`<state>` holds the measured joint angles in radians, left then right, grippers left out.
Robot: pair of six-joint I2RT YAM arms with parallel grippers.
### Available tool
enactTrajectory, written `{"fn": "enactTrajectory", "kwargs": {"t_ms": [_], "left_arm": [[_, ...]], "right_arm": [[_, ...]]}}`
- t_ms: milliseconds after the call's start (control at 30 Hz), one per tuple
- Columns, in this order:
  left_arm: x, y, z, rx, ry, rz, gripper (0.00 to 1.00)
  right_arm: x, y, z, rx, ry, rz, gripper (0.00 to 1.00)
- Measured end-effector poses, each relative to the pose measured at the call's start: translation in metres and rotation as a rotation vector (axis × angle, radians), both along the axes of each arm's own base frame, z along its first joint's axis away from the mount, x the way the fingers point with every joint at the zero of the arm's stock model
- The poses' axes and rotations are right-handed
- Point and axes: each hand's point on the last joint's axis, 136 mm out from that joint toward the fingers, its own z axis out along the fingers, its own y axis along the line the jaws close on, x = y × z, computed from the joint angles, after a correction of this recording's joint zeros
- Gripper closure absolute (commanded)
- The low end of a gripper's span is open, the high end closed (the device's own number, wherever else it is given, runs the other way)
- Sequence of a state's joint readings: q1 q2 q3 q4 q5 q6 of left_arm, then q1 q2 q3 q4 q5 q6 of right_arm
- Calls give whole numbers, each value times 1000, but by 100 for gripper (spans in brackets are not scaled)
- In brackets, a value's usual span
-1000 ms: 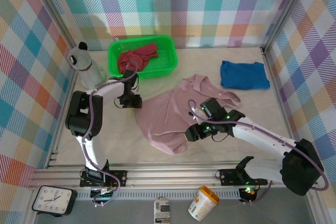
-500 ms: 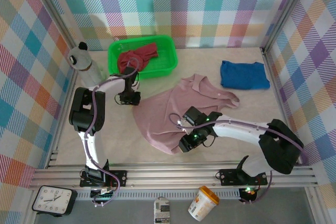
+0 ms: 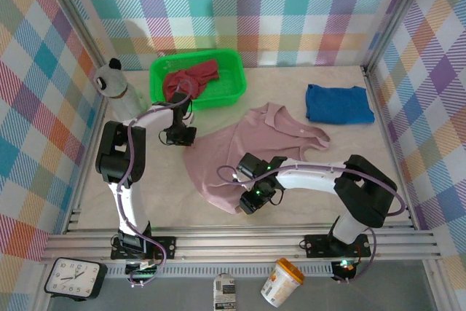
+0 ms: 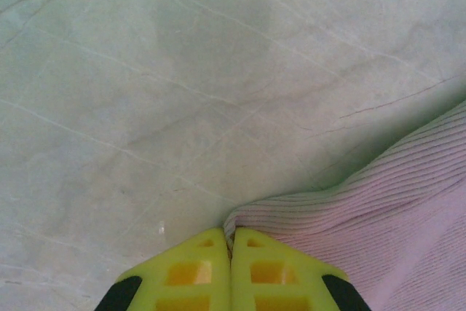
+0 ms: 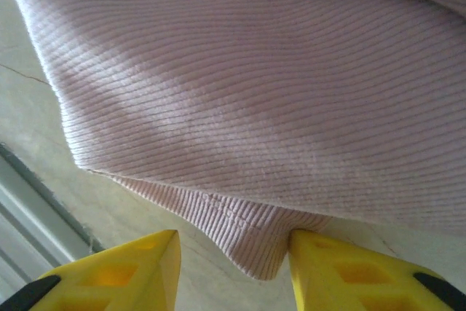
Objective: Fold and stack the tank tops
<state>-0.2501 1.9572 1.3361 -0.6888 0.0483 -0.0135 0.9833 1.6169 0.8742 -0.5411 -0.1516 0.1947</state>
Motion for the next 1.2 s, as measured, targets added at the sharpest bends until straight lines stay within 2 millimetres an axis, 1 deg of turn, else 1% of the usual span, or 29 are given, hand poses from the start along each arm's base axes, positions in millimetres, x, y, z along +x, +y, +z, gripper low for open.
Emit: {"fn": "enactTrajectory", "kwargs": {"t_ms": [67, 200, 267, 333, 367, 433, 500, 533, 600, 667, 700, 733, 800, 833, 867, 900, 1000, 1033, 1100, 1200], "left_arm": [[0, 0, 0, -2, 1, 0, 100], [-1, -1, 0, -7, 3, -1, 100], [-3, -3, 0, -16, 13, -1, 100], [-7, -4, 0, -22, 30, 1, 100], [-9, -4, 1, -25, 40, 7, 100], [-14, -3, 6, -22, 56, 15, 100], [-17, -1, 22, -16, 54, 29, 100], [-17, 0, 35, -15, 41, 40, 100], [-12, 2, 71, -19, -14, 60, 100], [-4, 3, 121, -33, -118, 84, 100], [-1, 5, 143, -38, -167, 98, 100], [0, 7, 170, -43, -226, 113, 100], [0, 13, 221, -54, -338, 144, 100], [-1, 16, 241, -57, -381, 159, 100], [-4, 20, 264, -62, -431, 177, 100], [-7, 23, 282, -65, -470, 192, 100], [-18, 33, 333, -78, -579, 237, 100], [-21, 36, 345, -80, -607, 248, 100], [-29, 43, 378, -90, -682, 280, 100], [-44, 54, 420, -105, -788, 322, 100]], "right_arm": [[3, 0, -1, -15, -10, -4, 62], [7, -1, -3, -44, -29, -13, 84], [9, -2, -3, -56, -37, -22, 91], [11, -5, 1, -63, -52, -37, 96], [13, -7, 5, -64, -67, -43, 97], [18, -12, 20, -56, -113, -56, 99], [26, -17, 45, -18, -170, -81, 100], [32, -19, 61, 11, -207, -98, 100], [50, -27, 97, 78, -285, -155, 100], [76, -42, 144, 148, -397, -231, 100], [86, -49, 164, 174, -449, -257, 100], [98, -58, 189, 201, -512, -288, 100], [117, -74, 236, 243, -638, -331, 100], [123, -80, 257, 257, -697, -337, 100], [128, -84, 278, 272, -754, -340, 100], [133, -89, 300, 286, -815, -338, 100], [142, -98, 354, 317, -958, -323, 100], [144, -100, 372, 326, -1001, -315, 100], [146, -101, 407, 351, -1087, -295, 100], [145, -102, 450, 391, -1189, -269, 100]]}}
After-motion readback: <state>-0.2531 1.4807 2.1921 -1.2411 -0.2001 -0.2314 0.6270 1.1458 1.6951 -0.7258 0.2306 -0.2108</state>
